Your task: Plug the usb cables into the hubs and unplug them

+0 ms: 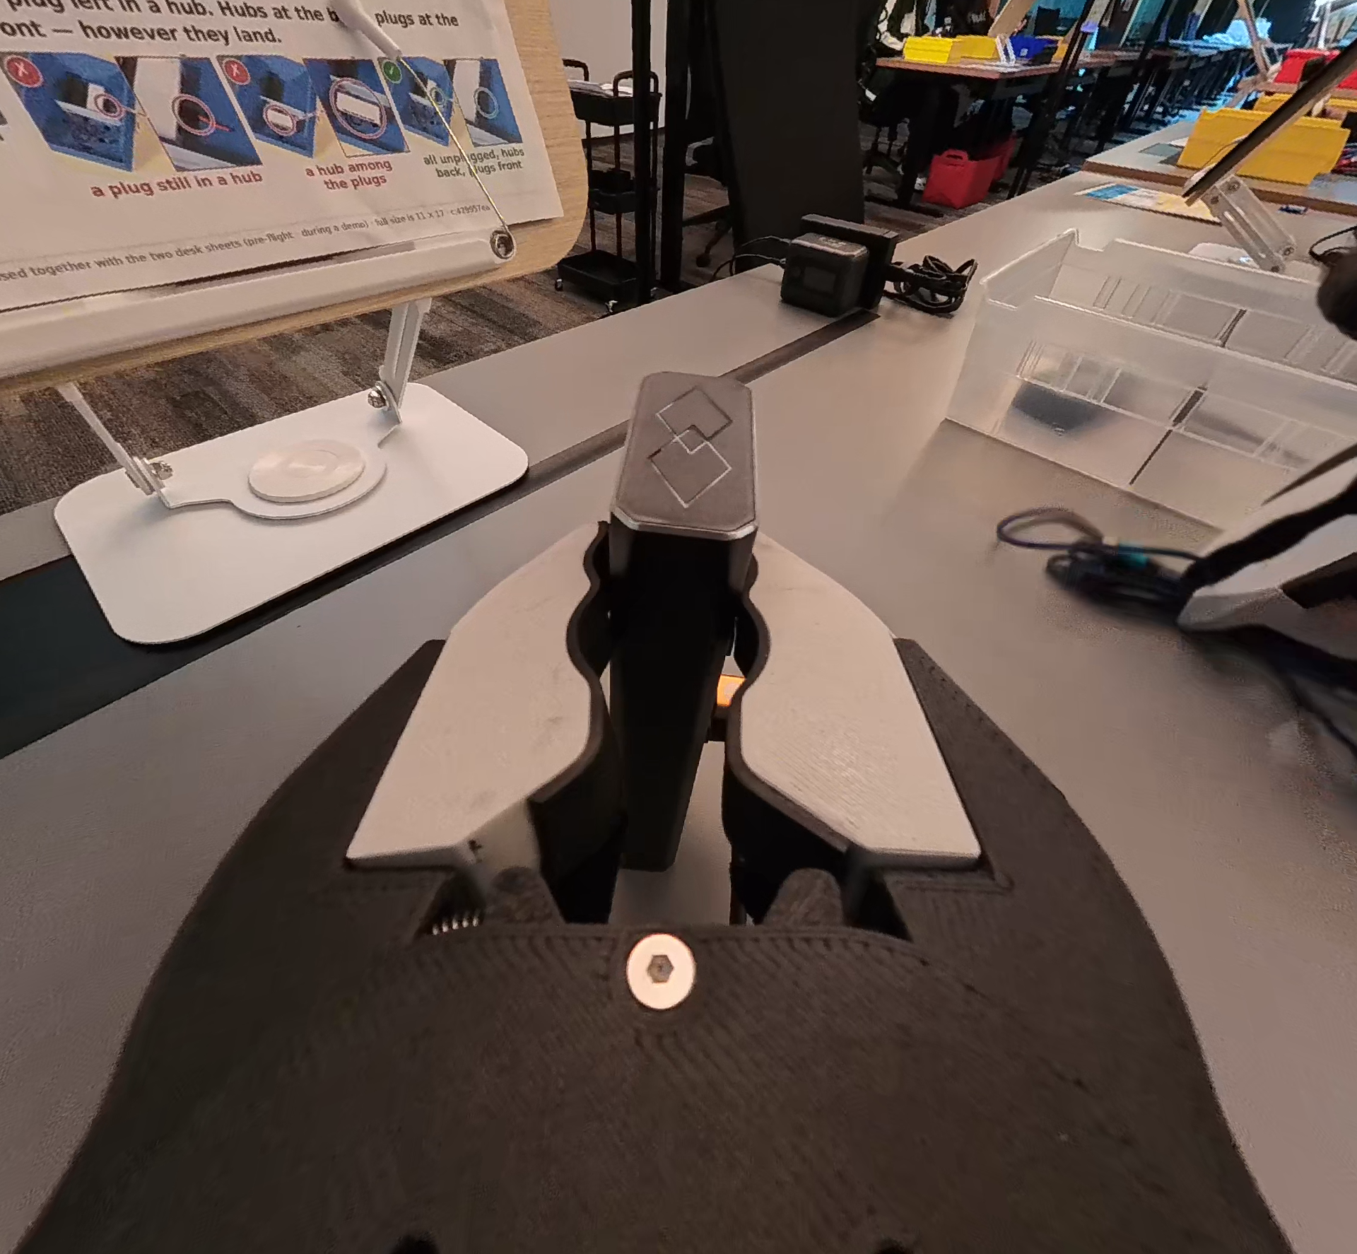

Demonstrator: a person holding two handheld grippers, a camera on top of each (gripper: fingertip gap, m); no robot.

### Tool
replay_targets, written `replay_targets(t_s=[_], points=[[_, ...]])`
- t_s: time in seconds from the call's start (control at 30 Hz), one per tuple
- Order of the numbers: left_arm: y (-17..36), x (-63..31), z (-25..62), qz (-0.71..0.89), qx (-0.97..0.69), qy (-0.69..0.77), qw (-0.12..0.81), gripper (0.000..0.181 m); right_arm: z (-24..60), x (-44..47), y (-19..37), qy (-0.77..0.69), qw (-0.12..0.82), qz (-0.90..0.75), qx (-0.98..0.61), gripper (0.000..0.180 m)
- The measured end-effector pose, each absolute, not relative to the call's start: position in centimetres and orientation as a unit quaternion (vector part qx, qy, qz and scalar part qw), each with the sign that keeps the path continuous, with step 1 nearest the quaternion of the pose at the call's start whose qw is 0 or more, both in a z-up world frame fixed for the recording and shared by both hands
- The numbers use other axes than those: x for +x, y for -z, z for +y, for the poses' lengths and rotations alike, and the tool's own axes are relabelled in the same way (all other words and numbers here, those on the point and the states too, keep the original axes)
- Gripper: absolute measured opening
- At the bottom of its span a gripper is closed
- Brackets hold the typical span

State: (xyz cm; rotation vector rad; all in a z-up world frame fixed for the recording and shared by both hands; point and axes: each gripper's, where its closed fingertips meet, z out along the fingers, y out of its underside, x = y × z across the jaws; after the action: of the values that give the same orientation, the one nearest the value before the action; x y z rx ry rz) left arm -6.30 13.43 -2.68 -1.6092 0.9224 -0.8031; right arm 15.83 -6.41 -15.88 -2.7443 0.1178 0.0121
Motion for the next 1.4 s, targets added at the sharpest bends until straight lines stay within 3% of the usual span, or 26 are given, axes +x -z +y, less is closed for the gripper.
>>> replay_targets(t_s=[0.03,0.33,0.43,0.57,0.7,0.83,1.03,1.4], points=[[2.7,-6.3,13.4,0.386,-0.674,0.337,0.531,0.029,-6.0,14.4,15.8,-0.034,0.211,0.021,-0.977,0.017],[2.7,-6.3,13.4,0.385,-0.674,0.340,0.530,0.029,-5.7,8.9,14.2,-0.140,0.283,-0.072,-0.946,0.013],[2.7,-6.3,13.4,0.385,-0.674,0.343,0.529,0.029,-6.0,7.0,7.3,-0.197,0.400,-0.140,-0.884,0.010],[2.7,-6.2,13.3,0.388,-0.674,0.341,0.528,0.029,-7.5,13.0,-4.9,-0.109,0.567,-0.152,-0.802,0.010],[2.7,-6.2,13.3,0.390,-0.672,0.344,0.527,0.029,-9.1,21.9,-9.6,0.009,0.620,-0.233,-0.749,0.010],[2.7,-6.3,13.4,0.386,-0.673,0.351,0.524,0.029,-10.1,29.8,-1.9,0.065,0.488,-0.268,-0.828,0.010],[2.7,-6.1,13.2,0.389,-0.673,0.350,0.523,0.029,-11.5,33.2,8.7,0.105,0.313,-0.346,-0.878,0.010],[2.8,-5.9,13.0,0.399,-0.672,0.344,0.521,0.029,-10.5,34.5,9.3,0.222,0.103,-0.526,-0.815,0.010]])
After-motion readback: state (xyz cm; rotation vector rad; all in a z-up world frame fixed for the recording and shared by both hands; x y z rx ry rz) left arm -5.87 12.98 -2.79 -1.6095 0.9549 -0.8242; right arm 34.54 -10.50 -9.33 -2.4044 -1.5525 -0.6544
